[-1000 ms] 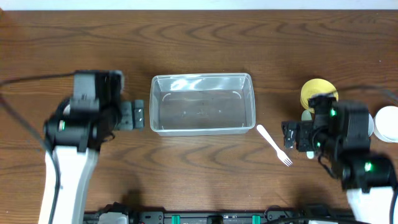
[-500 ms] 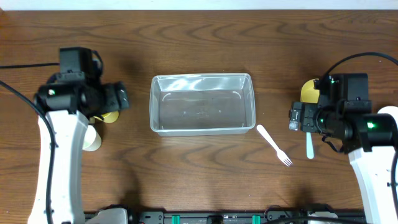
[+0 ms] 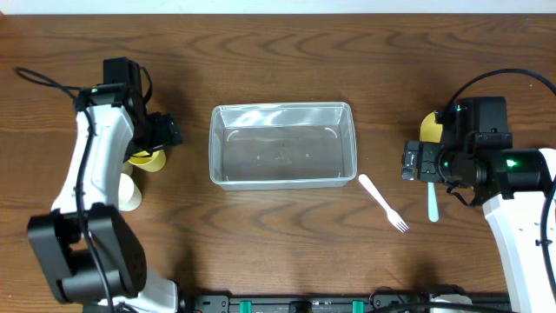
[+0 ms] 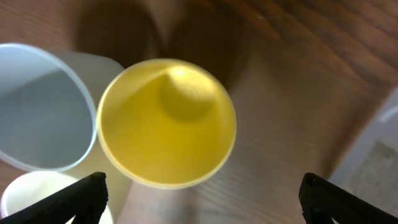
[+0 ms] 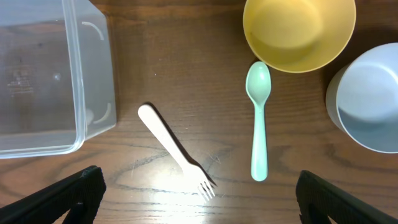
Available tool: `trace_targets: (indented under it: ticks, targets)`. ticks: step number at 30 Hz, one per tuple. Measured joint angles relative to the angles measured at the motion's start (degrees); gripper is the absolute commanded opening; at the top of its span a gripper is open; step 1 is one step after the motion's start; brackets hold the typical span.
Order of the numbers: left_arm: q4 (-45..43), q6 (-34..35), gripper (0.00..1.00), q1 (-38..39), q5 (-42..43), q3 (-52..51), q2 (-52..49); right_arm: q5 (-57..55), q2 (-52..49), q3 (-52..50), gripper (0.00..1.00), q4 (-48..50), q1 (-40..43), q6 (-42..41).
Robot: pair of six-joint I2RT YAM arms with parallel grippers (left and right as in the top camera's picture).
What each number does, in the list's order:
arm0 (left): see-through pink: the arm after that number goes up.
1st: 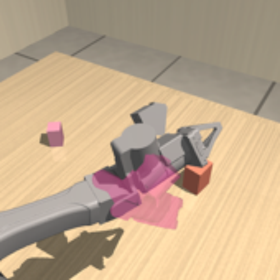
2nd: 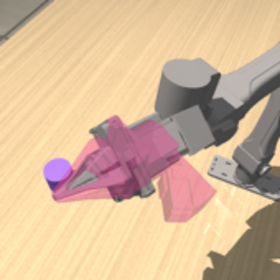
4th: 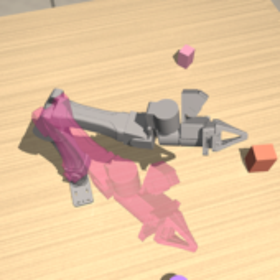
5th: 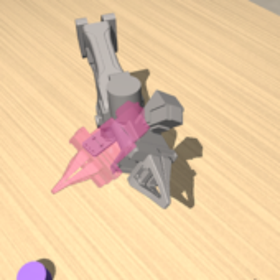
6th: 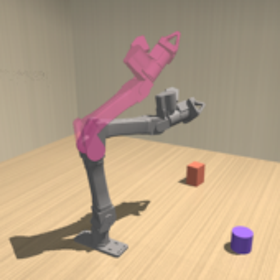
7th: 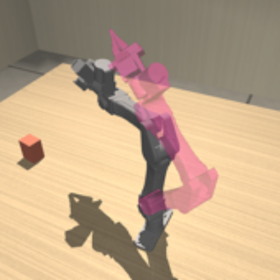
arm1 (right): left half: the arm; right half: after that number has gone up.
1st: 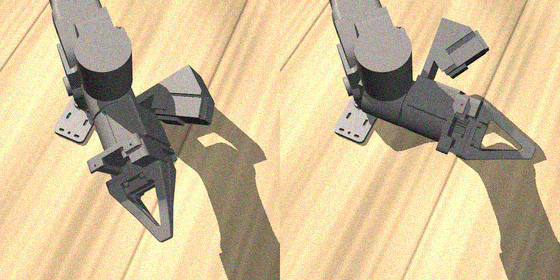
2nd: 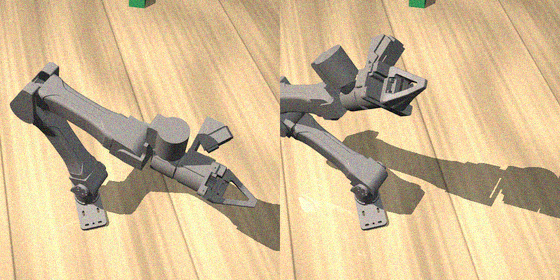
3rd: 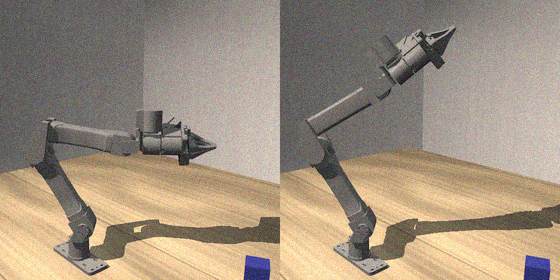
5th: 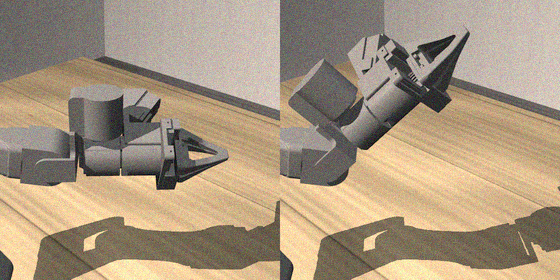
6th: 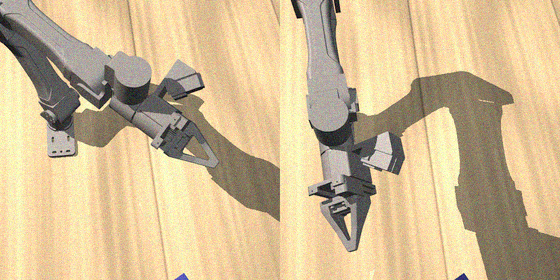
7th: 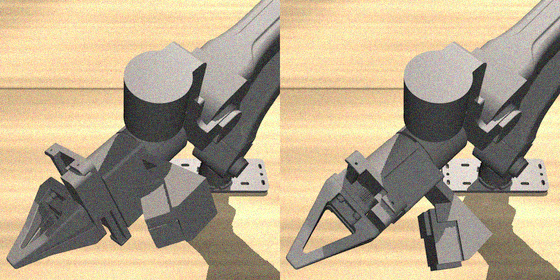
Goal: Pack container
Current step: 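Move the left gripper to the yellow cup and grasp its rim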
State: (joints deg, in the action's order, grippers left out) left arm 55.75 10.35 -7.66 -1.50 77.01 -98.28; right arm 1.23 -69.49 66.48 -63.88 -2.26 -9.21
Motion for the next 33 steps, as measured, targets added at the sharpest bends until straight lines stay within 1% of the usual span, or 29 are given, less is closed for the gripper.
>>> trace_targets:
  ticks: [9, 16, 26, 33]
  targets:
    - [-3.2, 0.2, 0.98, 0.0, 0.0, 0.0, -2.4, 0.0, 0.0, 0.0, 0.99, -0.2, 0.0, 0.0]
    - [-3.3, -0.1, 0.98, 0.4, 0.3, 0.0, -2.4, 0.0, 0.0, 0.0, 0.99, -0.9, 0.0, 0.0]
    - [-3.3, -1.4, 0.98, 3.2, 1.3, 0.0, -2.5, 0.0, 0.0, 0.0, 0.99, -1.8, 0.0, 0.0]
    - [-3.3, -1.4, 0.98, 3.2, 1.3, 0.0, -5.4, -0.2, 0.0, 0.0, 0.99, -3.1, 0.0, 0.0]
